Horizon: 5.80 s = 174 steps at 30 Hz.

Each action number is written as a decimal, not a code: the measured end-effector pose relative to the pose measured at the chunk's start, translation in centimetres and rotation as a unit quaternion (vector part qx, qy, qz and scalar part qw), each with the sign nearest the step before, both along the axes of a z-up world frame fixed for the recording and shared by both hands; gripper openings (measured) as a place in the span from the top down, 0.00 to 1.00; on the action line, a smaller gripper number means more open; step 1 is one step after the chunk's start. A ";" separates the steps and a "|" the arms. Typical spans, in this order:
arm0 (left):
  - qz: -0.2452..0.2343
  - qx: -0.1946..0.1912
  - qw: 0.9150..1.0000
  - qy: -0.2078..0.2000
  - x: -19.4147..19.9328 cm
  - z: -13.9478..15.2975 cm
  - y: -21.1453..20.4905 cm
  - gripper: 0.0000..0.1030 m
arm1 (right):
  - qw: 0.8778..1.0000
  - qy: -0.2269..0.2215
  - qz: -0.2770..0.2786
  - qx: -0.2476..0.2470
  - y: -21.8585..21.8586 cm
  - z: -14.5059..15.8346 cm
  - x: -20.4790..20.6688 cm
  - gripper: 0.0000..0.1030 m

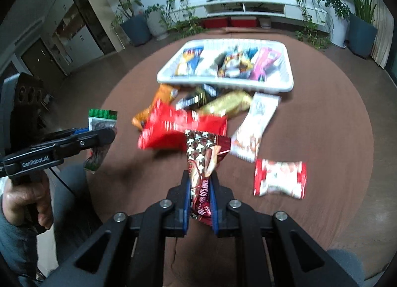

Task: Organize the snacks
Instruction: 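Carry the green packet with the left tool into the tray while the right tool carries the chocolate wrapper there, then open both tools in the tray and withdraw them over the remaining snacks, then grasp the black sesame packet with the left tool while the right tool grasps the red bag, then carry the black packet with the left tool into the tray while the right tool lowers the red bag there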

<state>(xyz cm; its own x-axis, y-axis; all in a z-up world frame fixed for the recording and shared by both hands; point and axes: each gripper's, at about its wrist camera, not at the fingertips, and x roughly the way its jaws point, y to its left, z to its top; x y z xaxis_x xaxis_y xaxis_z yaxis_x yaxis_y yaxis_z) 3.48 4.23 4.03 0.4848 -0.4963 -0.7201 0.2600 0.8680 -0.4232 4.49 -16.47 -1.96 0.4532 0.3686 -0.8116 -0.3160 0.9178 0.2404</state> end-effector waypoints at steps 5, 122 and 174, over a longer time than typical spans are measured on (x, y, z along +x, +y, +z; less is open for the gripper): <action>0.001 0.000 1.000 -0.023 4.4 2.8 1.0 0.75 | 1.000 -0.027 -0.011 0.010 -1.3 2.7 3.6 0.86; 0.003 0.036 0.999 -0.013 -3.4 -2.9 0.9 0.30 | 0.932 -0.019 0.339 -0.131 7.7 -8.4 5.7 0.67; -0.123 0.160 0.977 0.070 11.1 -8.0 -5.1 0.80 | 0.994 0.016 0.102 -0.025 1.0 -7.7 1.5 0.72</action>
